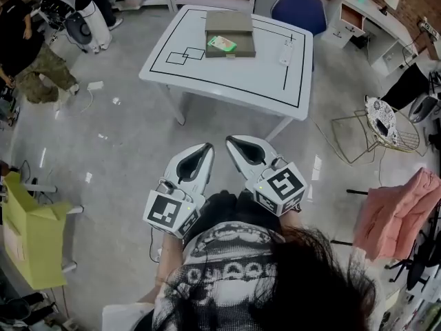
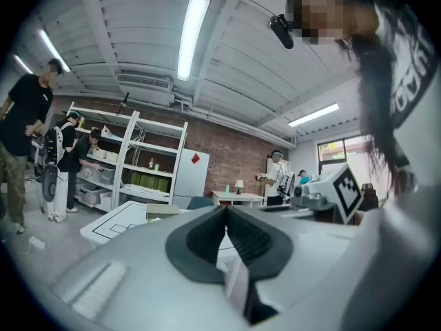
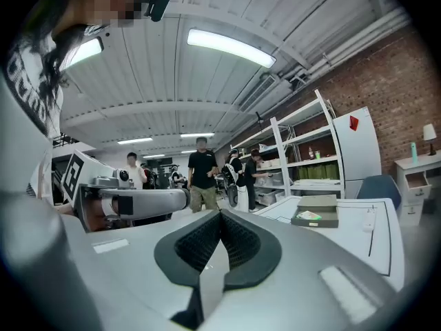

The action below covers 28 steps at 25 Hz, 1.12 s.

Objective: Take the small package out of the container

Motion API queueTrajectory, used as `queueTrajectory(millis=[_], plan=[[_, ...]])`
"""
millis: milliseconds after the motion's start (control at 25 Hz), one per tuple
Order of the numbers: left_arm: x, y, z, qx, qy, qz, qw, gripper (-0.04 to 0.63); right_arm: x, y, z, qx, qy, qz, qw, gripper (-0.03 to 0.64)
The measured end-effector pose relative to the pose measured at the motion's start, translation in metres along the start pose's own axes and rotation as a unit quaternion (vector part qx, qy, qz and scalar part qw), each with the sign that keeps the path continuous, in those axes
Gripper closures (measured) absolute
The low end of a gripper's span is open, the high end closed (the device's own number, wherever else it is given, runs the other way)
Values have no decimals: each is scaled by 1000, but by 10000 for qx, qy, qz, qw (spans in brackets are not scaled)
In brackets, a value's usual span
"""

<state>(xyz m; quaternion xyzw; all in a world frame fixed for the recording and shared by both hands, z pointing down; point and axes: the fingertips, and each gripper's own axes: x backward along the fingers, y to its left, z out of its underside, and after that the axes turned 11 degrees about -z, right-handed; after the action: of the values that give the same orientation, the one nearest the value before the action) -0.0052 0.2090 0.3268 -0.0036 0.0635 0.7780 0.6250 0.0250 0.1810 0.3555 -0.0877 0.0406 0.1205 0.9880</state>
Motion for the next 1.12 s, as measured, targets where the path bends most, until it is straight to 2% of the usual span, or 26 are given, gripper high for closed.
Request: queueTrajectory(millis=[360, 600, 800, 1120], plan=[[-27, 17, 9, 192, 85, 124, 9997, 595, -8, -28, 9, -119, 216, 260, 9994, 620], [-52, 42, 12, 205, 99, -27, 9997, 595, -34, -60, 5, -82, 218, 151, 9996, 620], [-89, 75, 10, 171, 149, -262, 9994, 595, -67, -103, -5, -51, 198, 5, 9998, 620], [-180, 118, -14, 202, 160, -468, 9986, 595, -114, -188, -29, 52, 206, -174, 9996, 620]])
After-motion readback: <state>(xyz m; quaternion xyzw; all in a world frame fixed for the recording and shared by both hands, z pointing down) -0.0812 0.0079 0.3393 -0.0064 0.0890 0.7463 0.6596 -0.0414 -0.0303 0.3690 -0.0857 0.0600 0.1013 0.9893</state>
